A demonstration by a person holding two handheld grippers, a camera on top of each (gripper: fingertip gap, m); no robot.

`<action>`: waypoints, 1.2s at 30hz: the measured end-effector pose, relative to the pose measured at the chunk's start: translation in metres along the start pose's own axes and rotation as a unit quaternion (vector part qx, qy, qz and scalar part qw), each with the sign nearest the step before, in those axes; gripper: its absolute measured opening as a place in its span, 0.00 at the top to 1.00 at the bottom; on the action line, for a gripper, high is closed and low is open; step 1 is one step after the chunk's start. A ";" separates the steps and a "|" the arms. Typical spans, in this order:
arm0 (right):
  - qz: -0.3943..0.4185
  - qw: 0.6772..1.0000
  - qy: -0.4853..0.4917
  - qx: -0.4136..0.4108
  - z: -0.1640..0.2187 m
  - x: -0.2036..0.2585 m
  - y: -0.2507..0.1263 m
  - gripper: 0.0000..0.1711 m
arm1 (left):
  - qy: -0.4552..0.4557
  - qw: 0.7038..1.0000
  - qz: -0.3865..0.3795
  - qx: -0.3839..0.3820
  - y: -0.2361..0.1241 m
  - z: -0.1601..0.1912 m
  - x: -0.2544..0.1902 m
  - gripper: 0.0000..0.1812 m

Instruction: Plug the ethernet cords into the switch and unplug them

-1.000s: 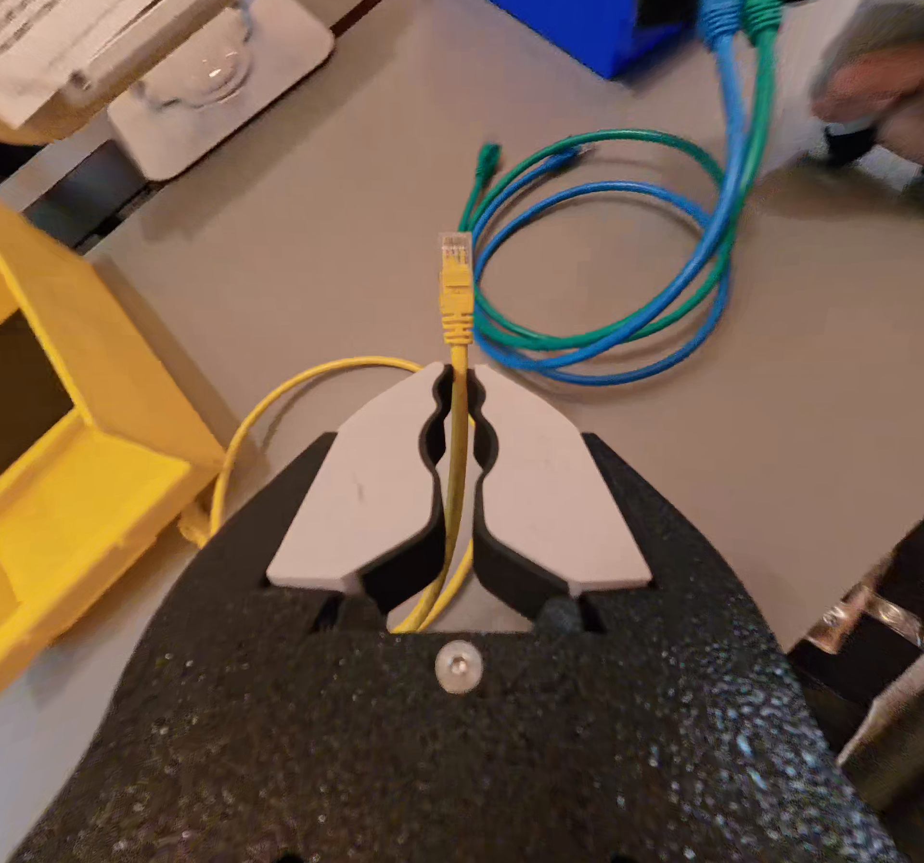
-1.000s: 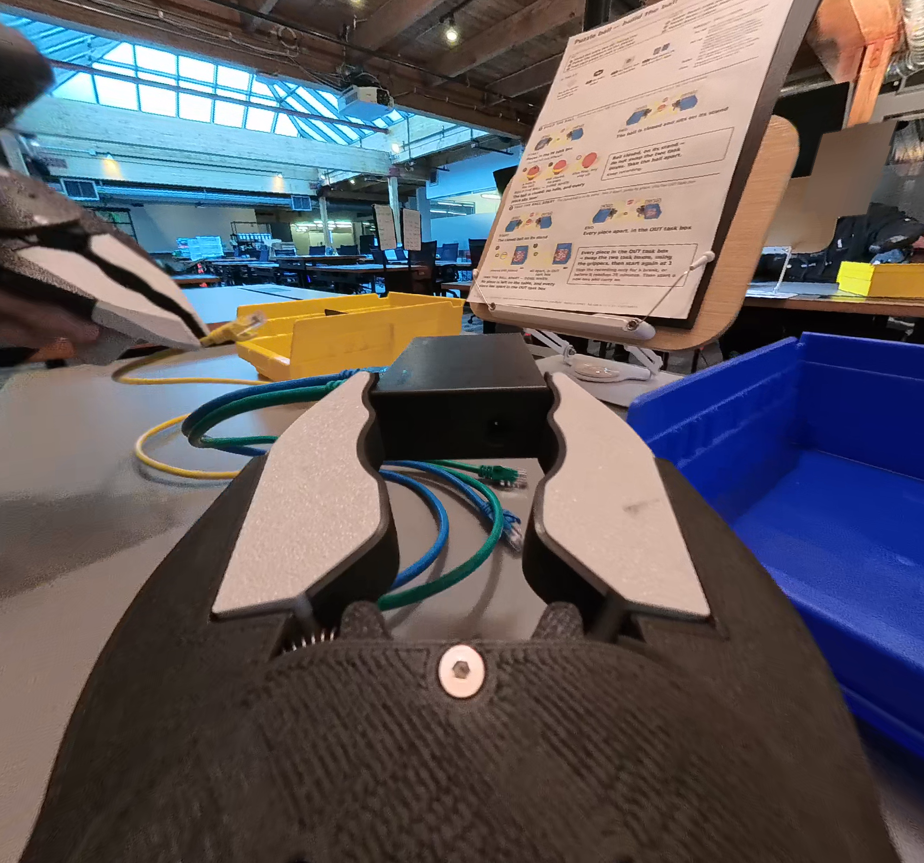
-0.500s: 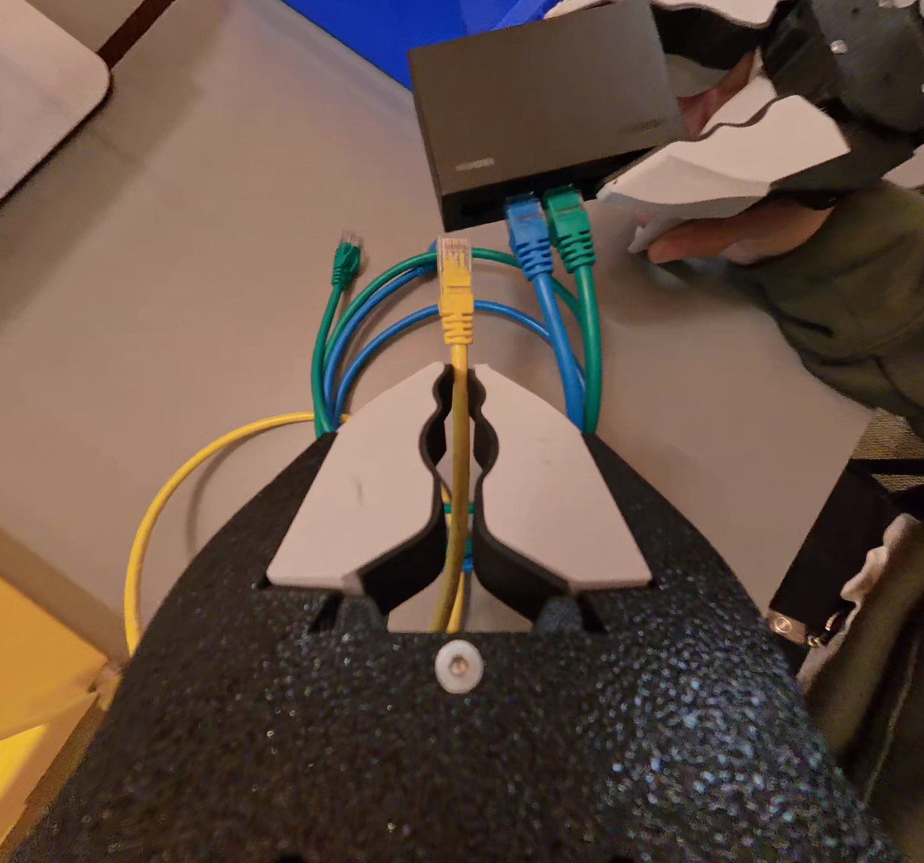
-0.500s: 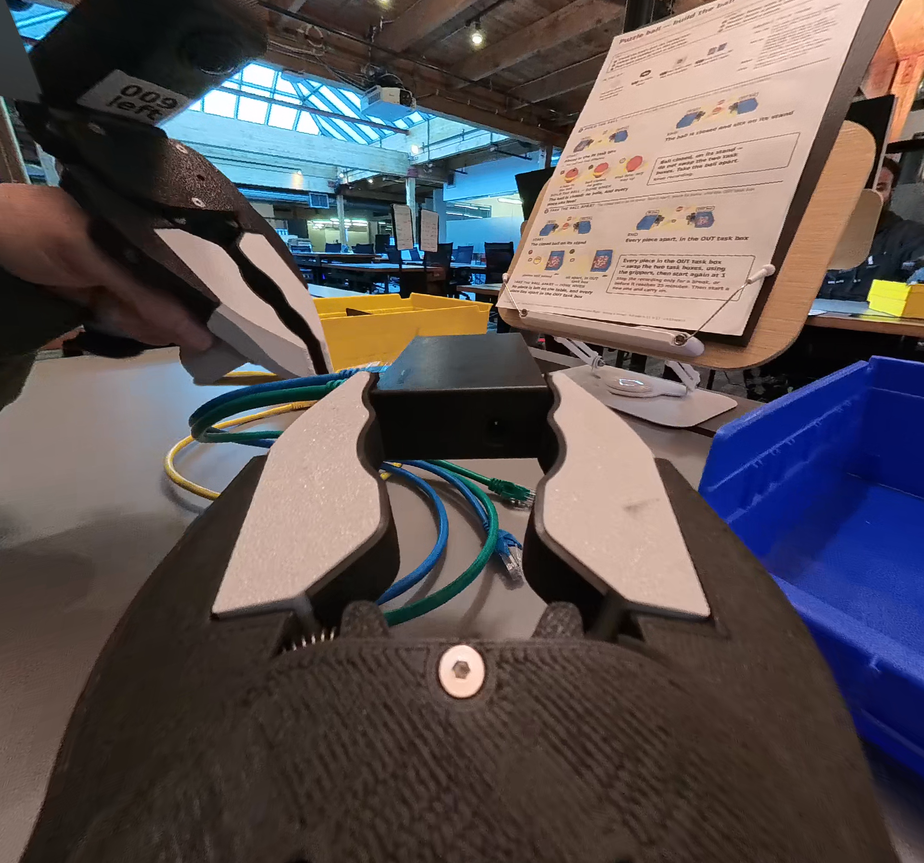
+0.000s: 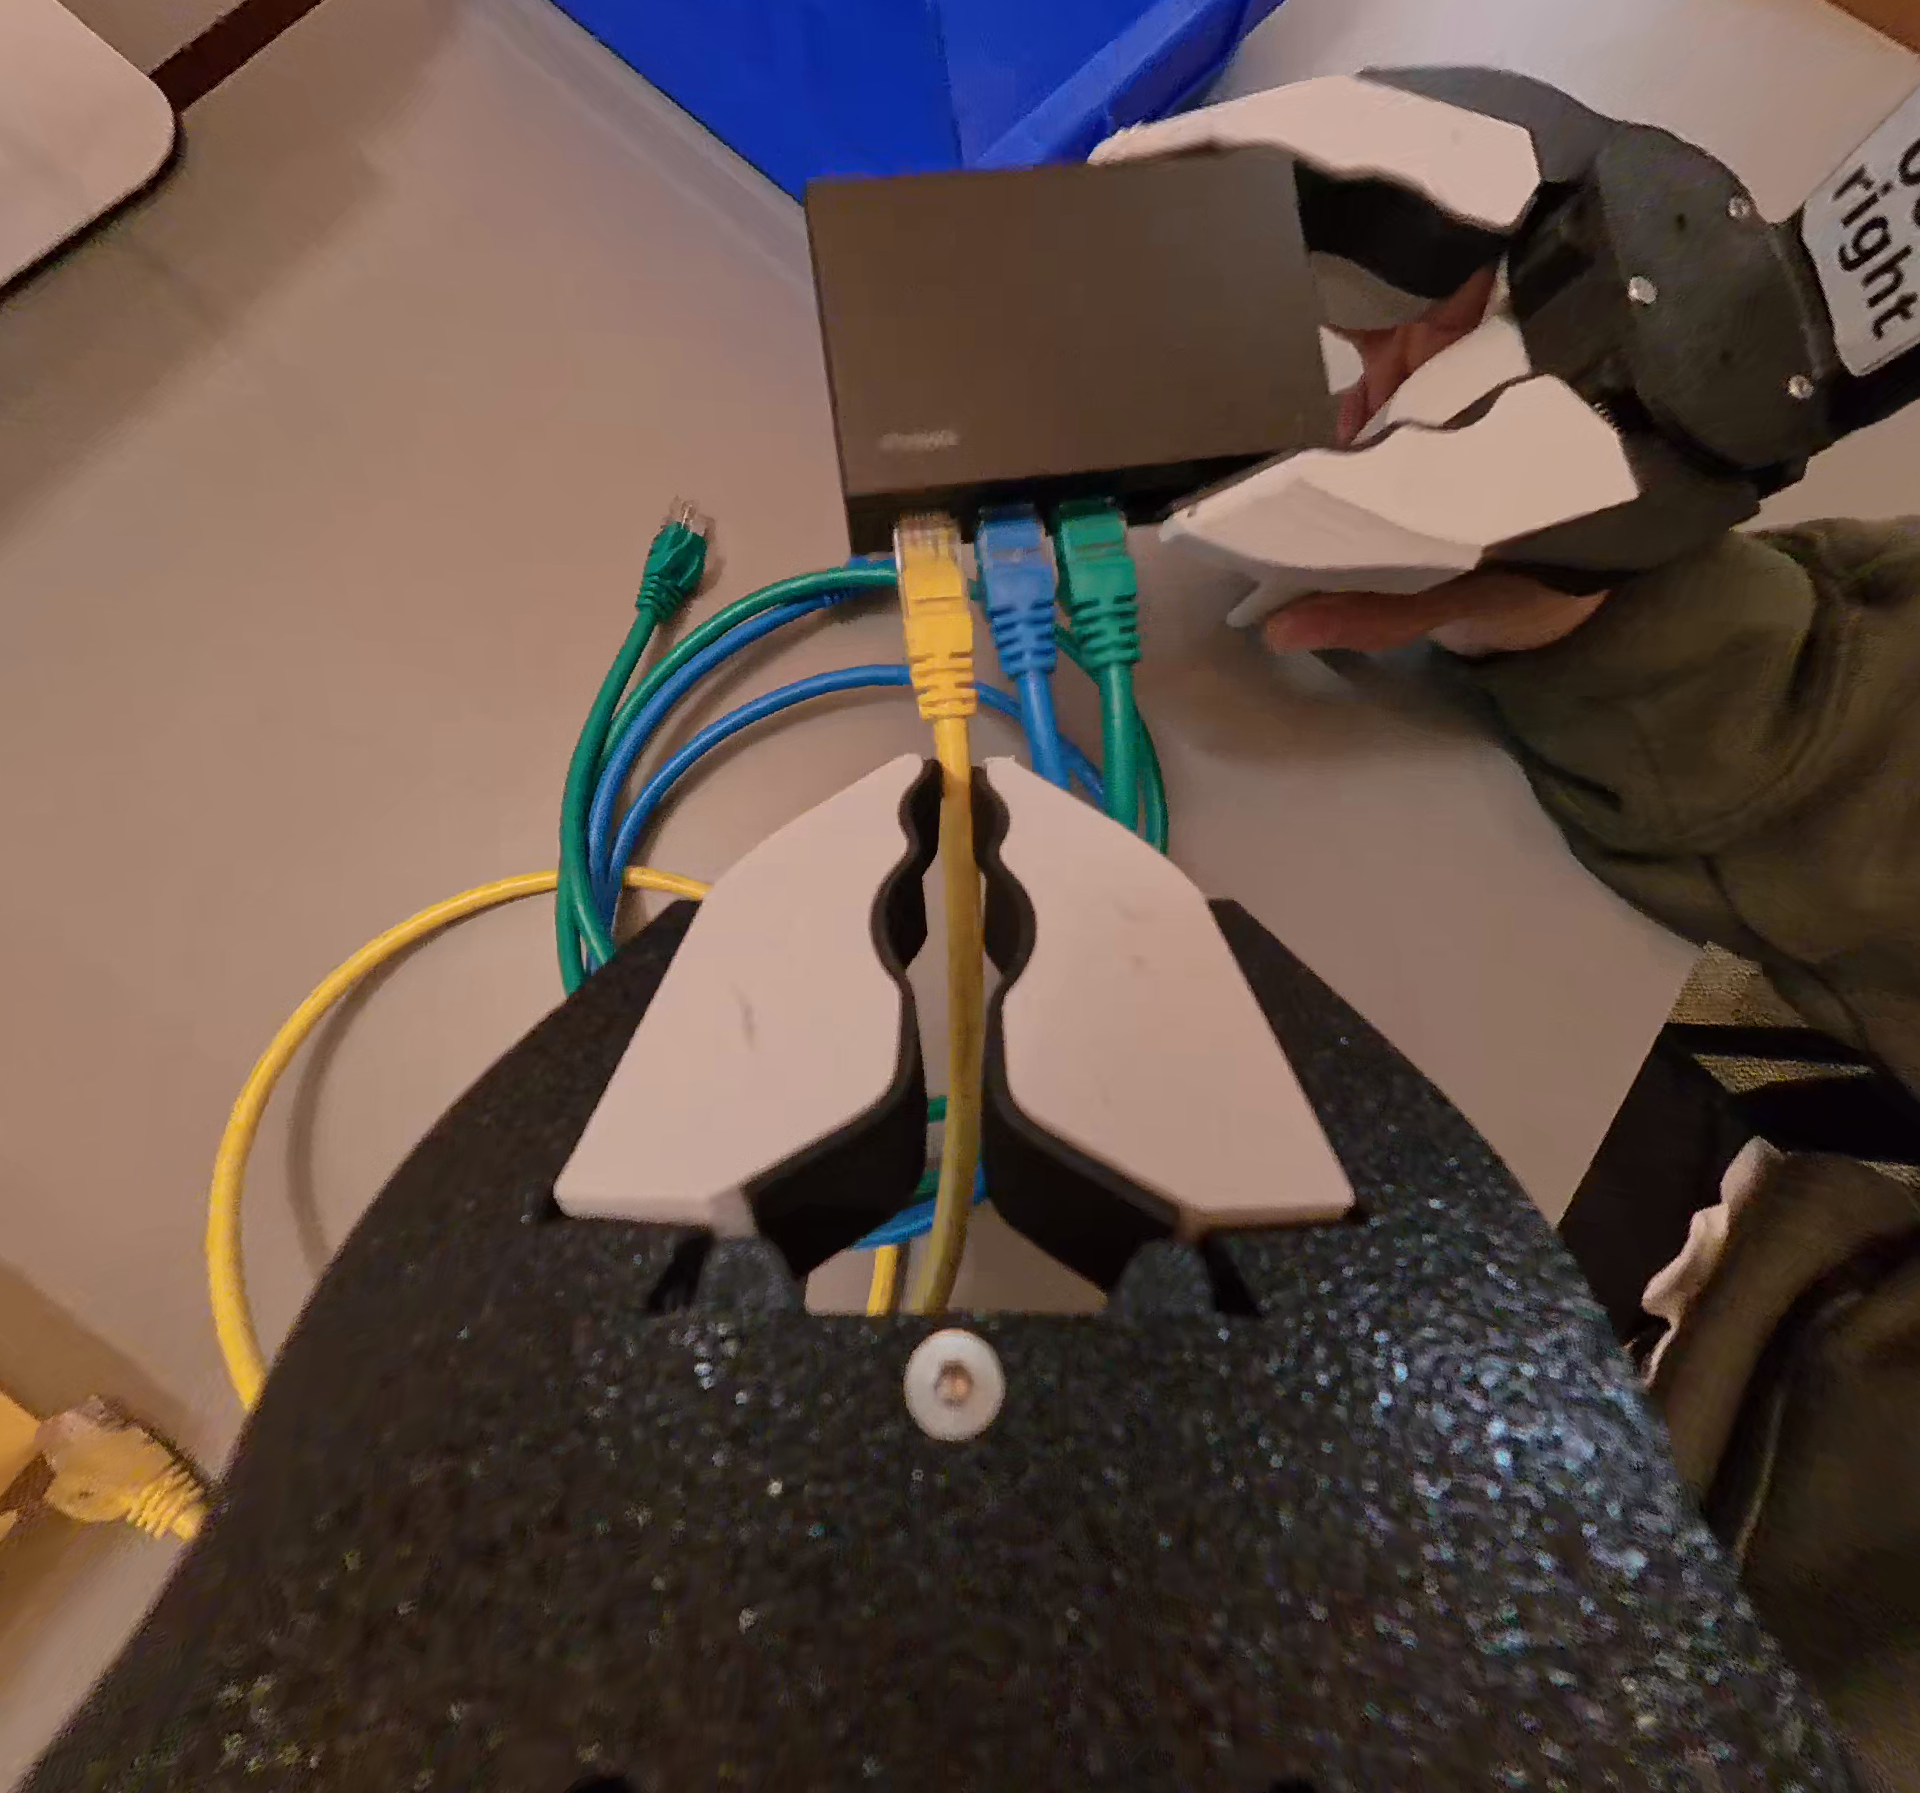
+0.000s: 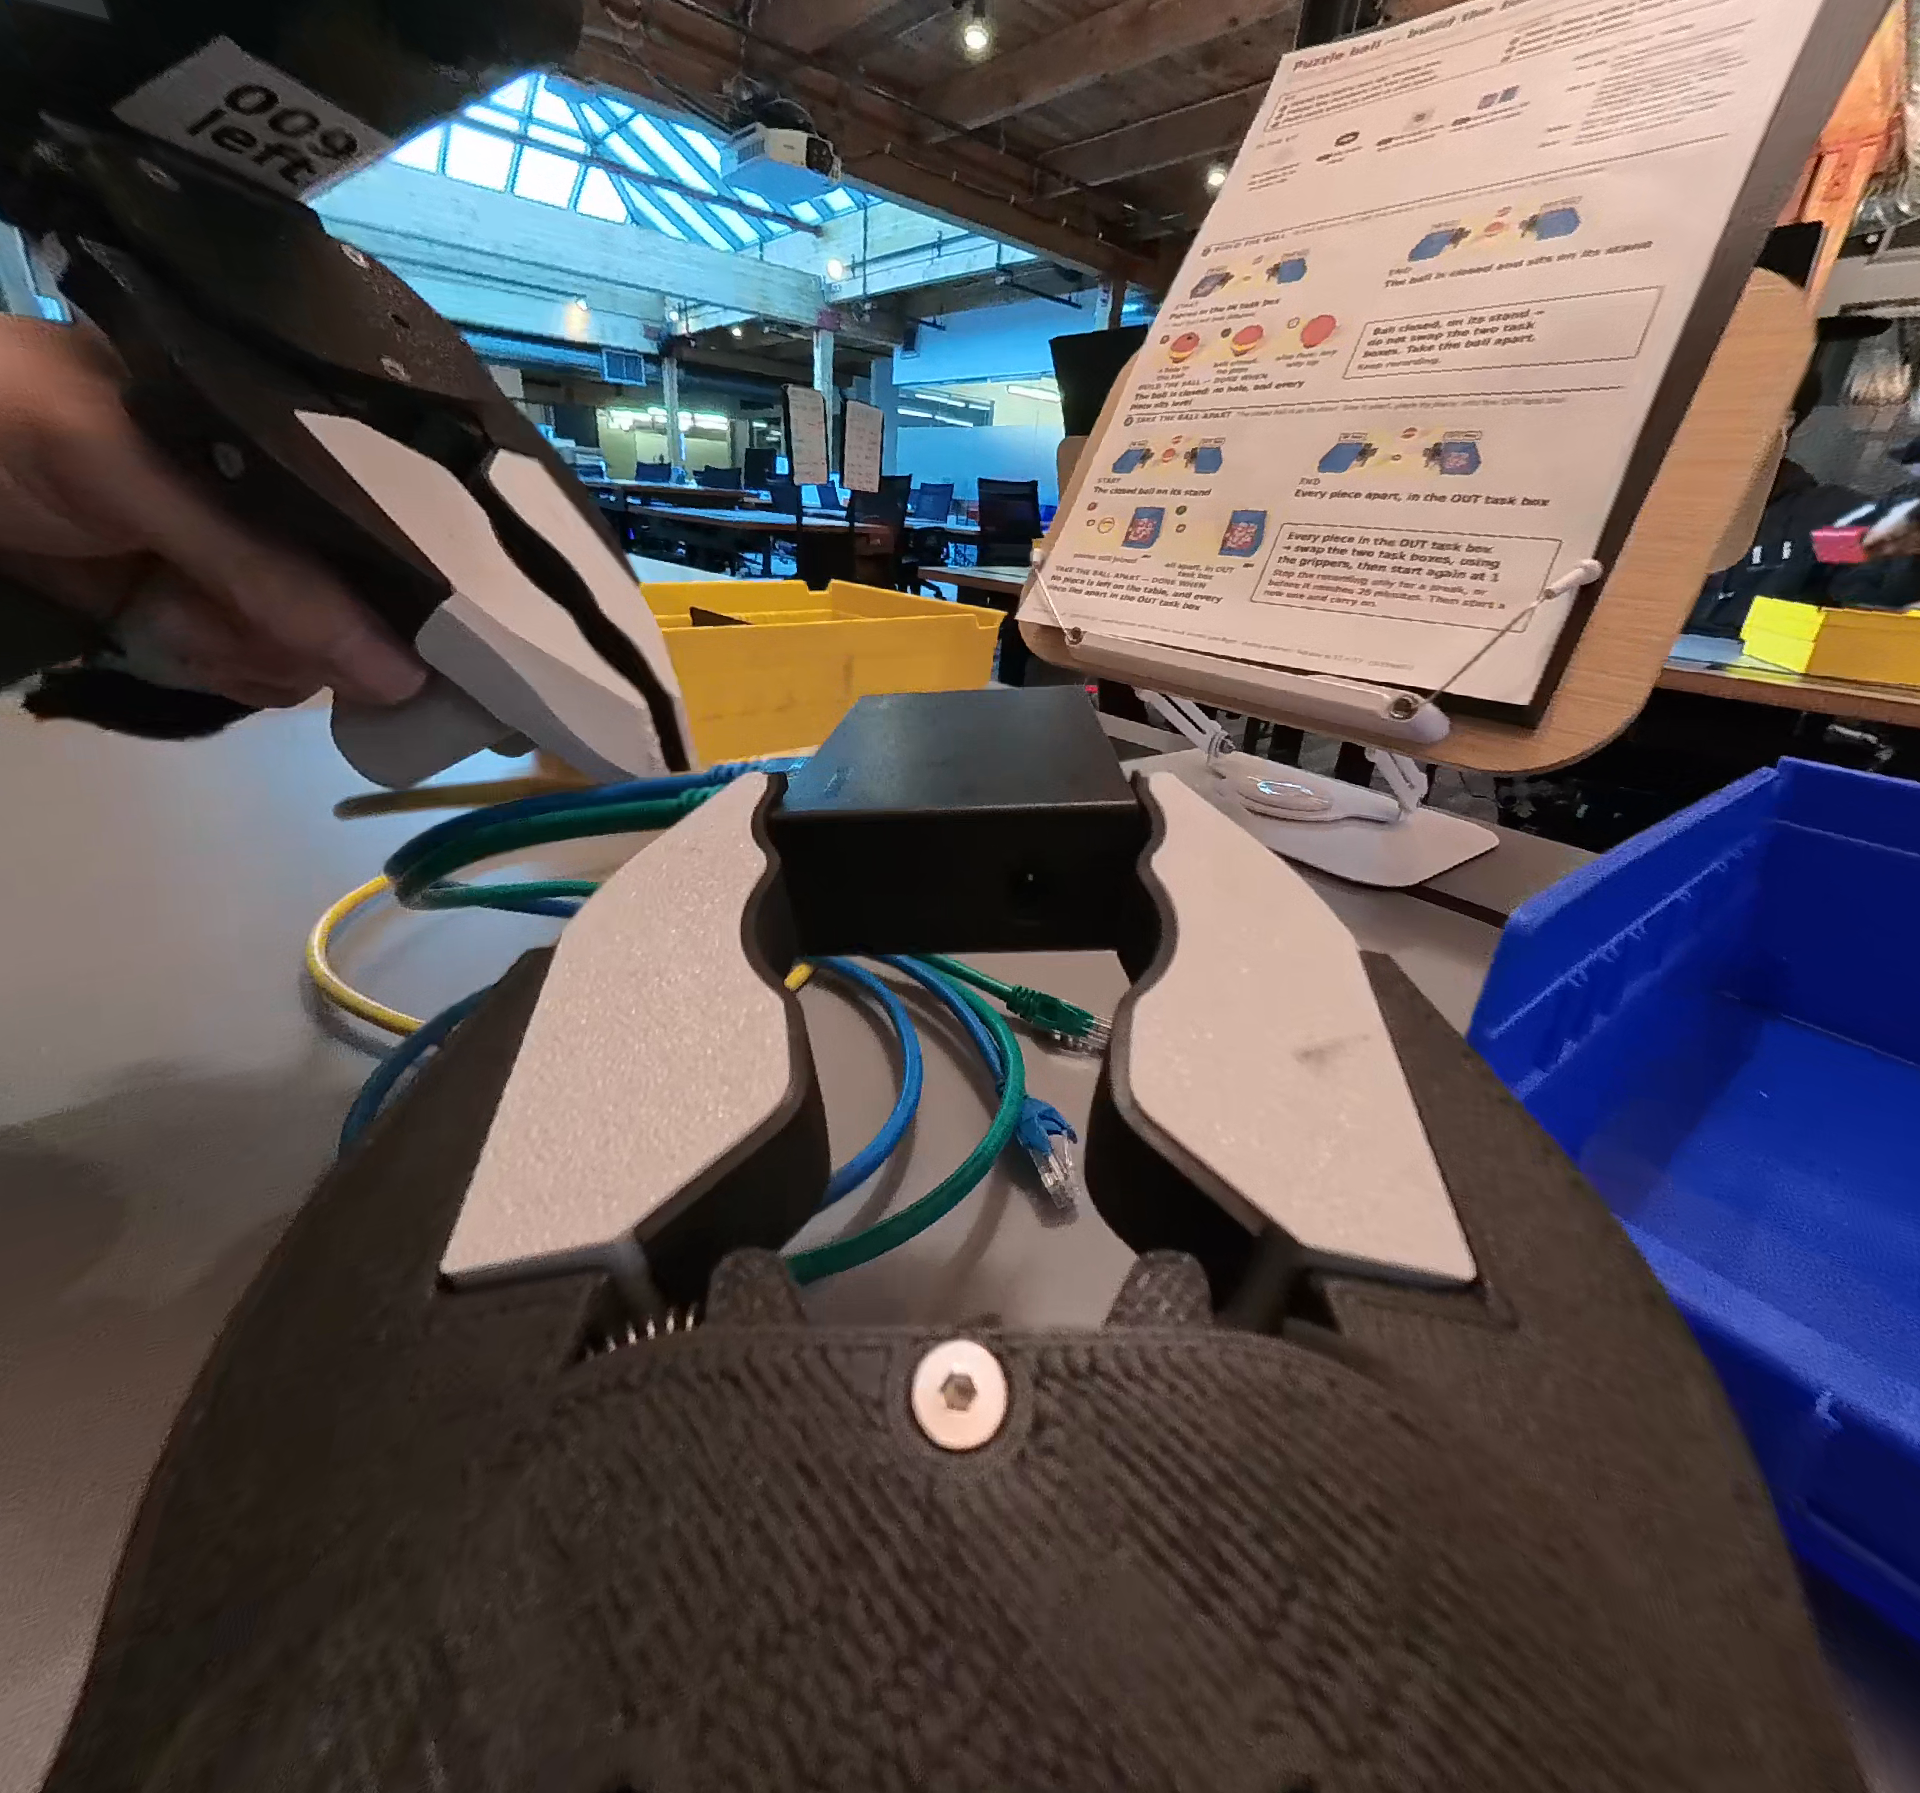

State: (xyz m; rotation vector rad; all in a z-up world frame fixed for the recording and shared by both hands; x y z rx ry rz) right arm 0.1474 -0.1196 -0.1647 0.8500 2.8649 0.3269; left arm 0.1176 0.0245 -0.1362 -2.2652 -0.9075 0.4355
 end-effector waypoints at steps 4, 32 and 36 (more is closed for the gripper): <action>0.000 1.000 0.015 0.009 0.001 -0.001 0.001 0.64 | 0.034 0.999 -0.024 -0.034 -0.004 -0.005 -0.002 0.97; 0.014 0.996 0.081 0.023 0.003 -0.009 0.003 0.63 | 0.161 0.948 -0.084 -0.263 0.009 -0.003 0.006 0.97; -0.001 0.995 0.102 0.015 0.002 -0.009 0.002 0.63 | 0.144 0.953 -0.066 -0.257 0.007 -0.007 0.003 0.97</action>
Point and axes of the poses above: each gripper's, where its closed fingertips meet, y out along the fingers, z out of its underside, x = y × z across the jaws, the point moved 6 cm from there along -y, back along the fingers, and after that the axes turned 3 degrees about -x, right-handed, at the moved point
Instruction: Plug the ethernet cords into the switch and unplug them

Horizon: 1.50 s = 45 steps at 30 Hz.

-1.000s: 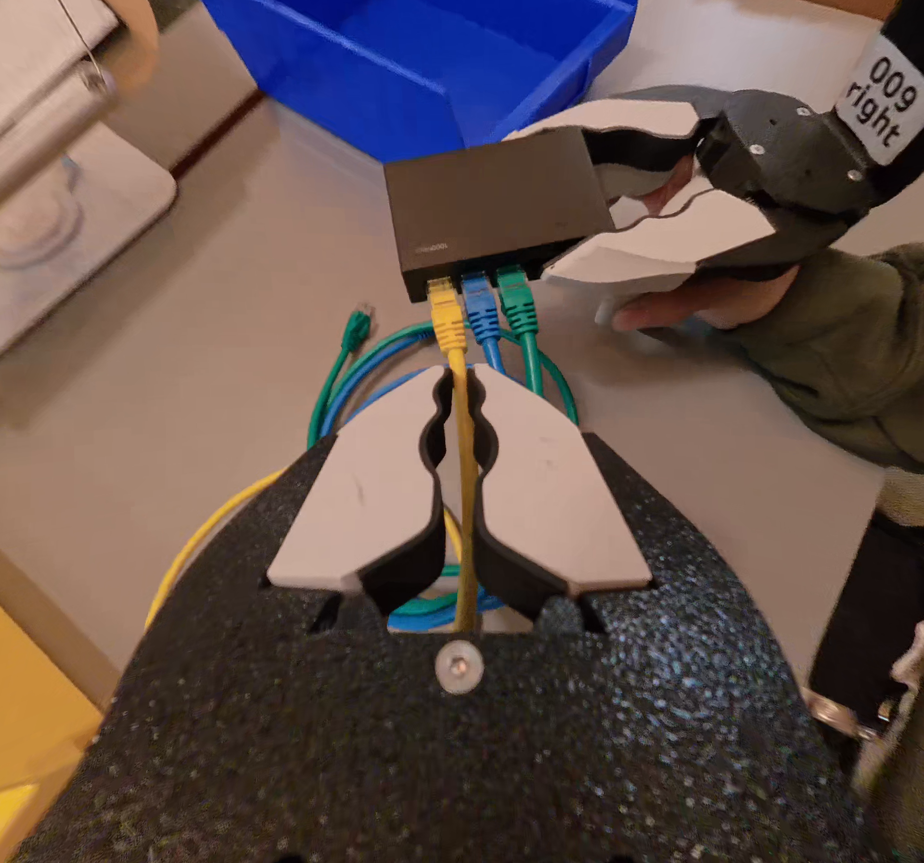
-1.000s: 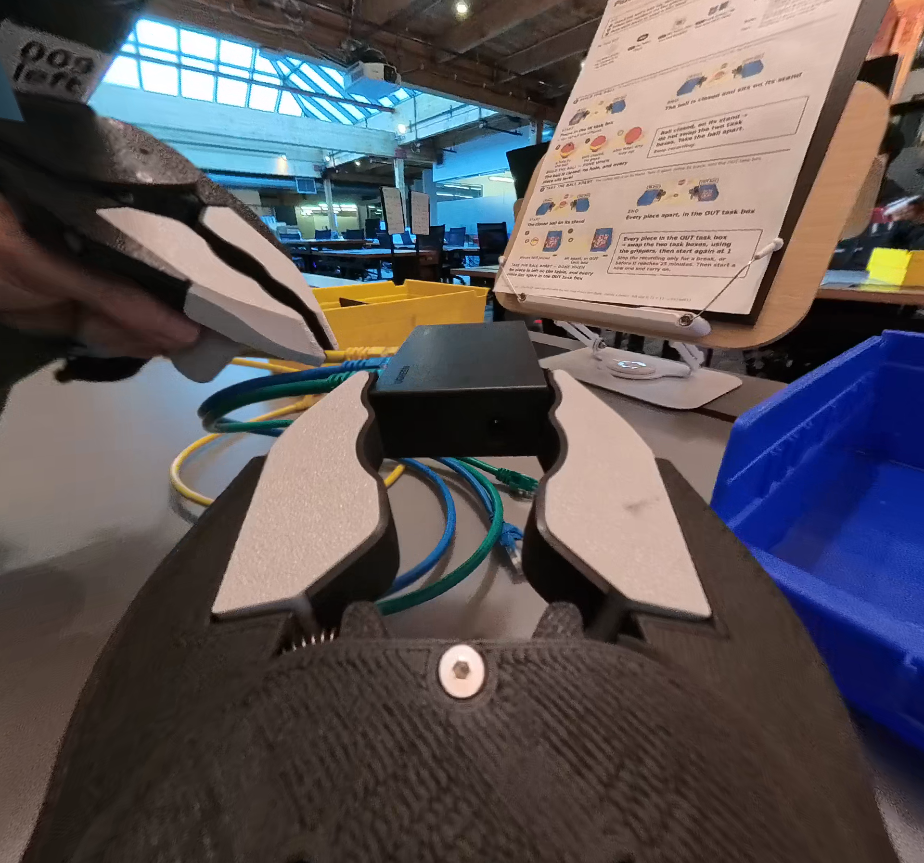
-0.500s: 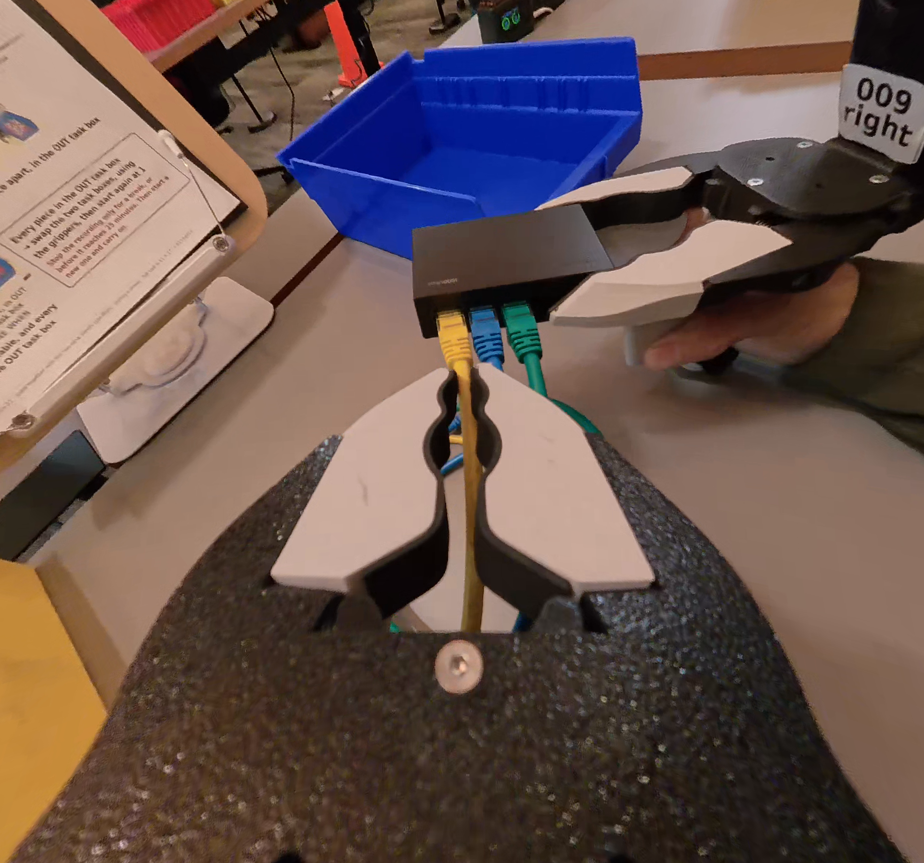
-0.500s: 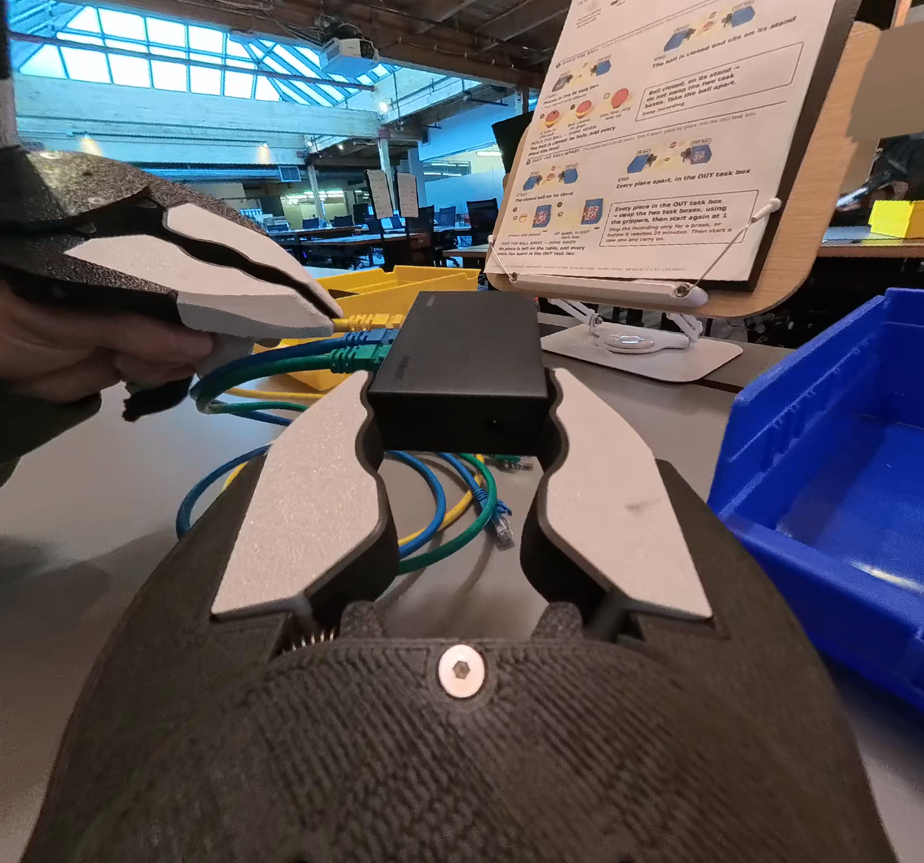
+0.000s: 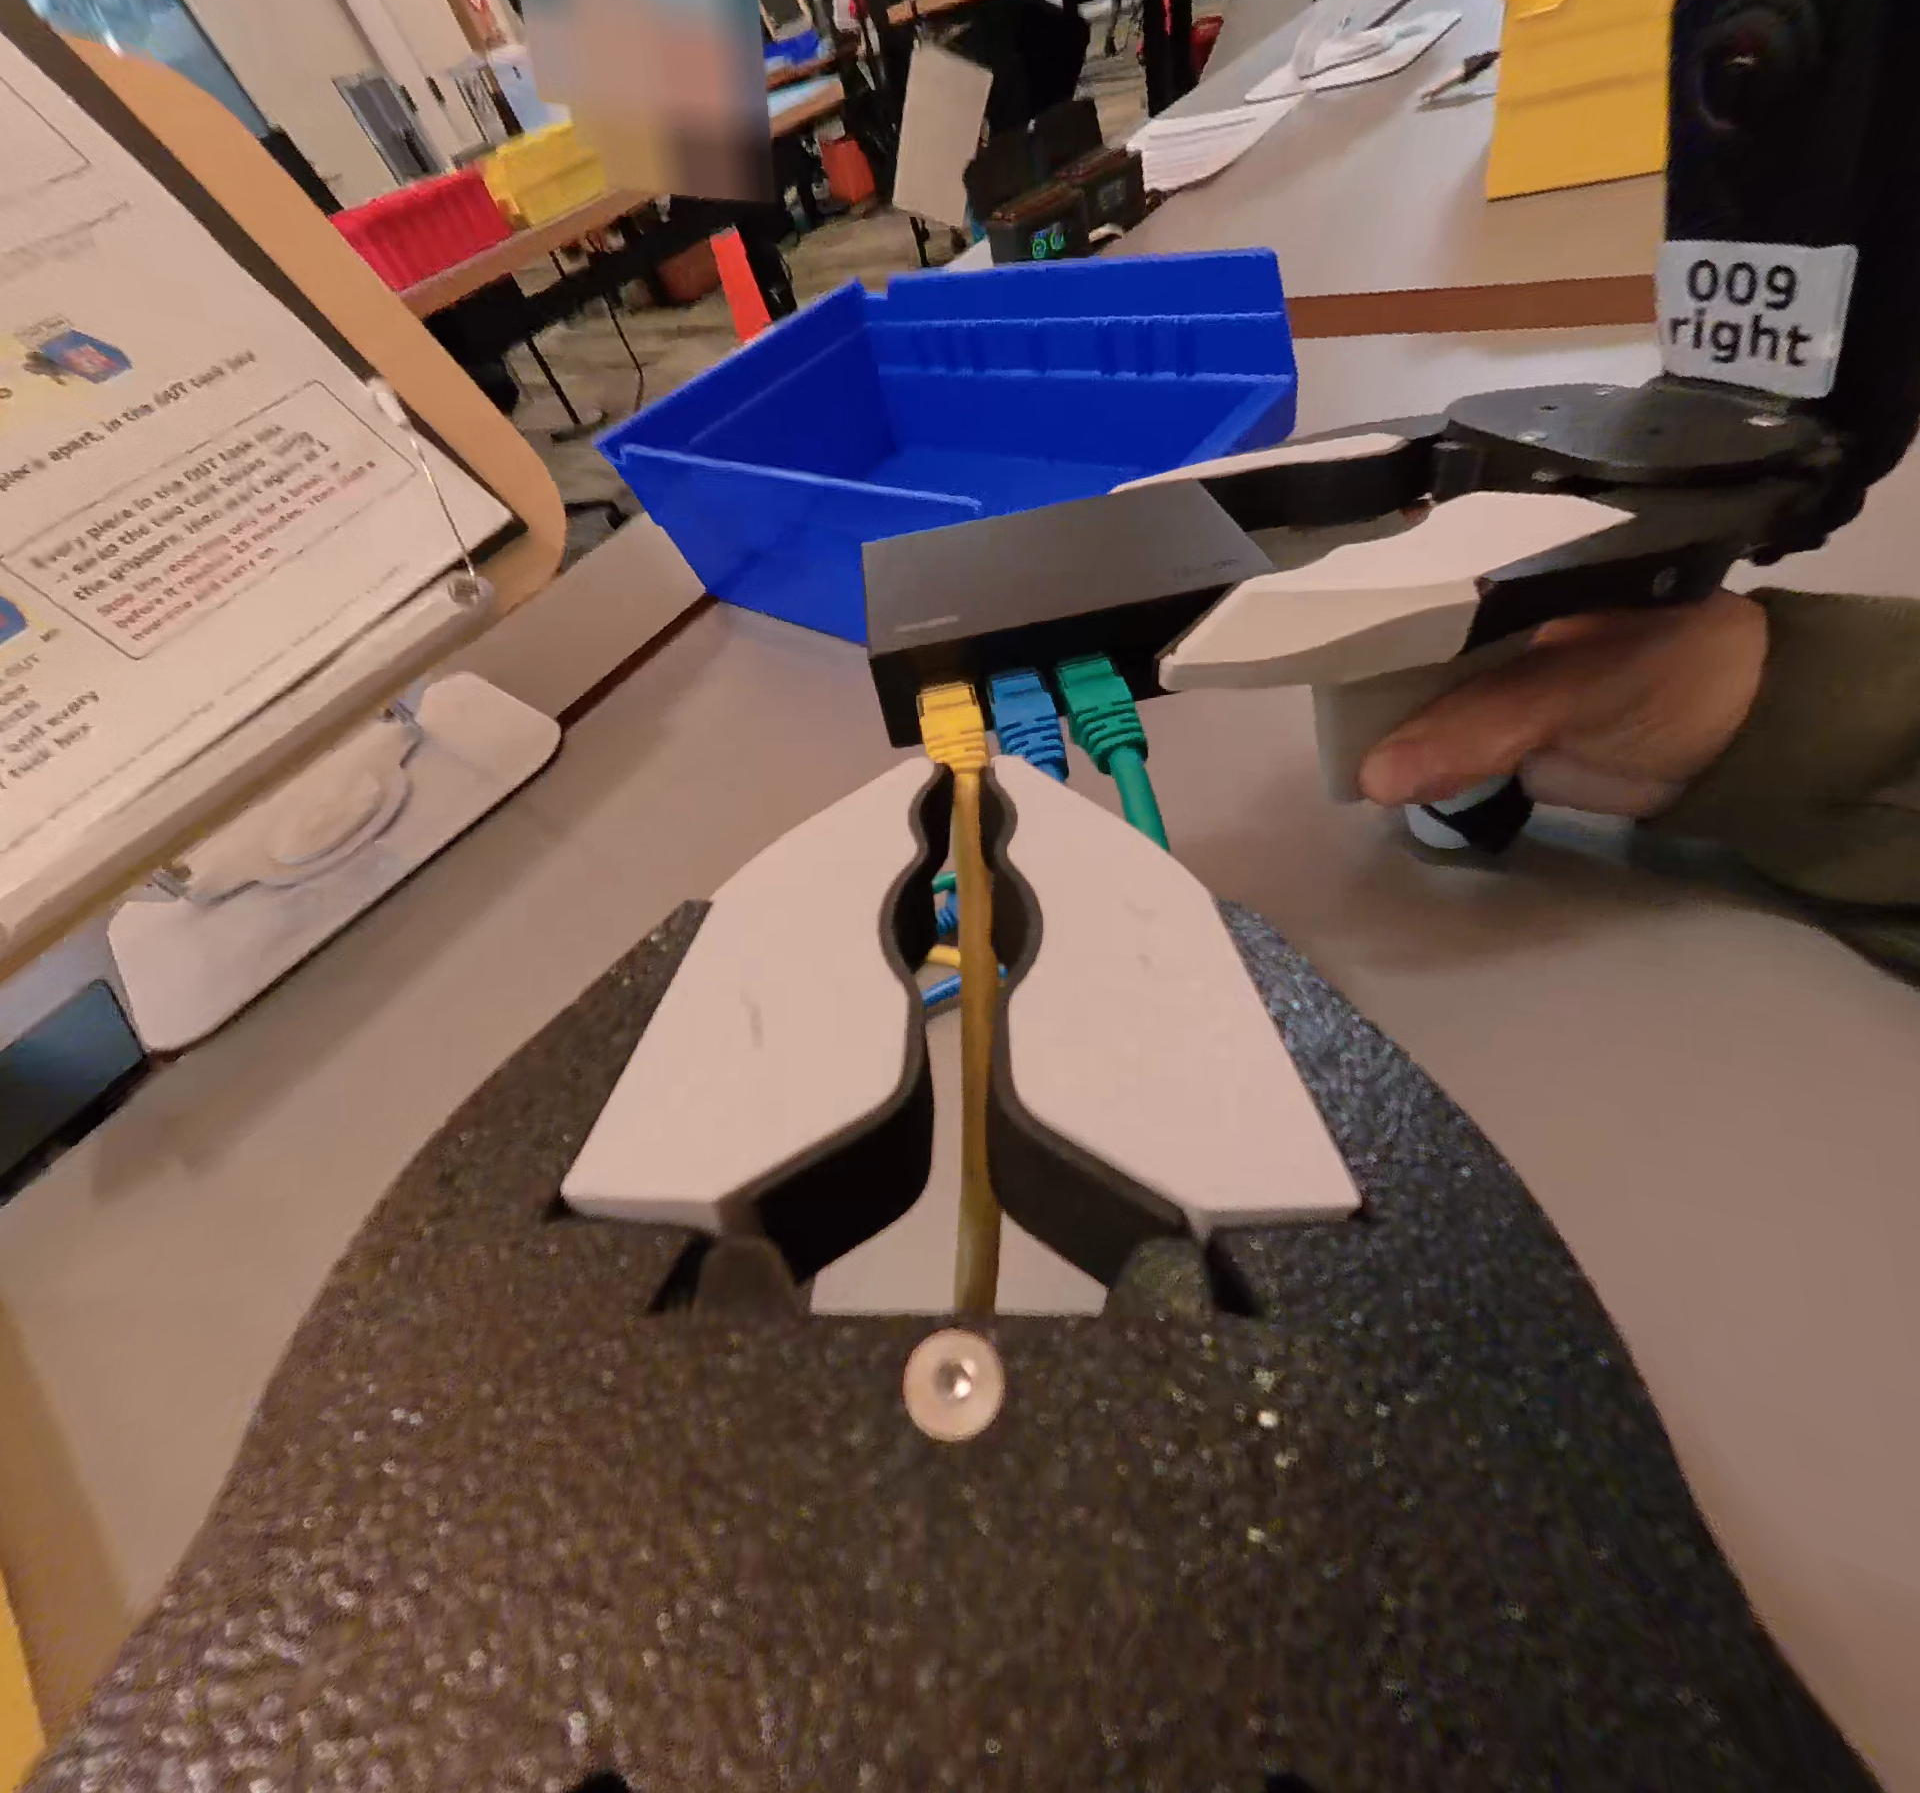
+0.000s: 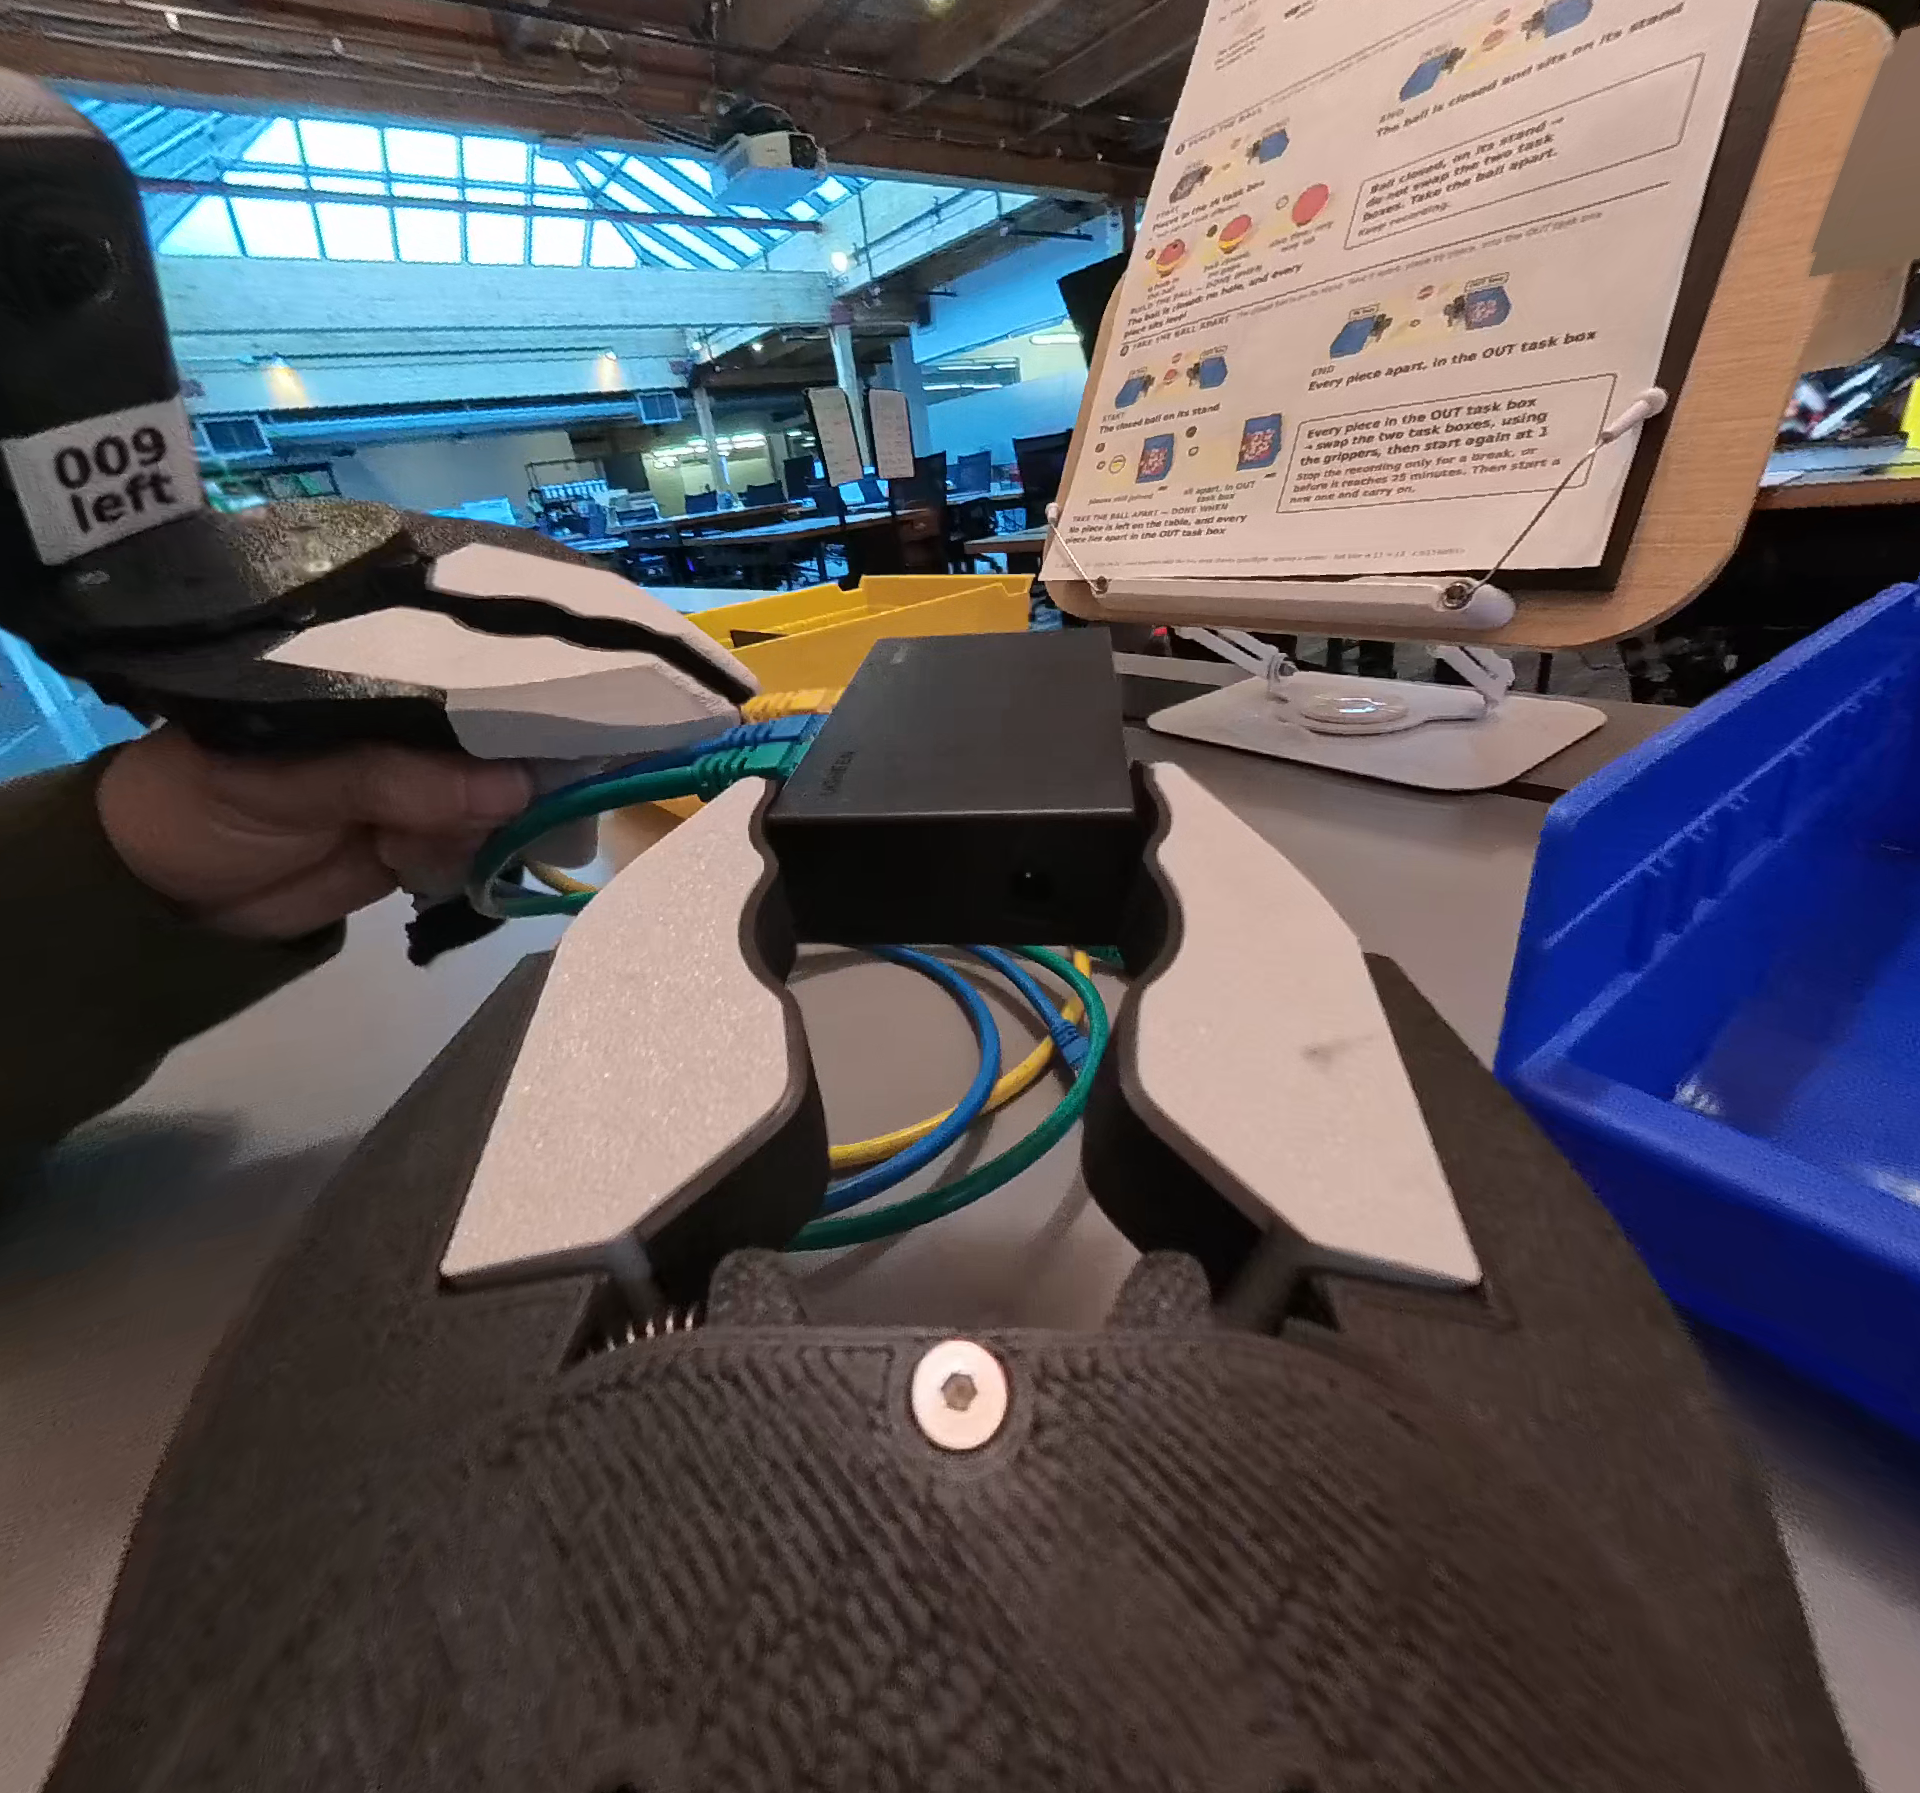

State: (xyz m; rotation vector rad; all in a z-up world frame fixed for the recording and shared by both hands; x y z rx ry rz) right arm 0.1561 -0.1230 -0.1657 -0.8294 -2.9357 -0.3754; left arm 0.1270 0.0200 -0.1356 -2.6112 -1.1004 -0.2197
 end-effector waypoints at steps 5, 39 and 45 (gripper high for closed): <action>0.018 1.000 0.006 -0.007 -0.001 -0.003 -0.002 0.63 | -0.021 1.000 -0.011 0.004 0.007 -0.001 0.000 0.98; 0.224 0.926 -0.273 -0.130 -0.327 -0.075 0.039 0.63 | -0.114 0.976 -0.178 0.047 -0.138 0.119 0.093 0.72; 0.270 0.919 -0.277 -0.083 -0.349 -0.120 0.032 0.63 | -0.108 0.978 -0.169 0.061 -0.135 0.121 0.091 0.73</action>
Point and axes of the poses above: each gripper's, where its closed fingertips meet, y out along the fingers, z out of its underside, x = y × z across the jaws, the point moved 6 cm from there along -y, back along the fingers, and after that the axes turned 3 degrees about -x, right-handed, at the moved point
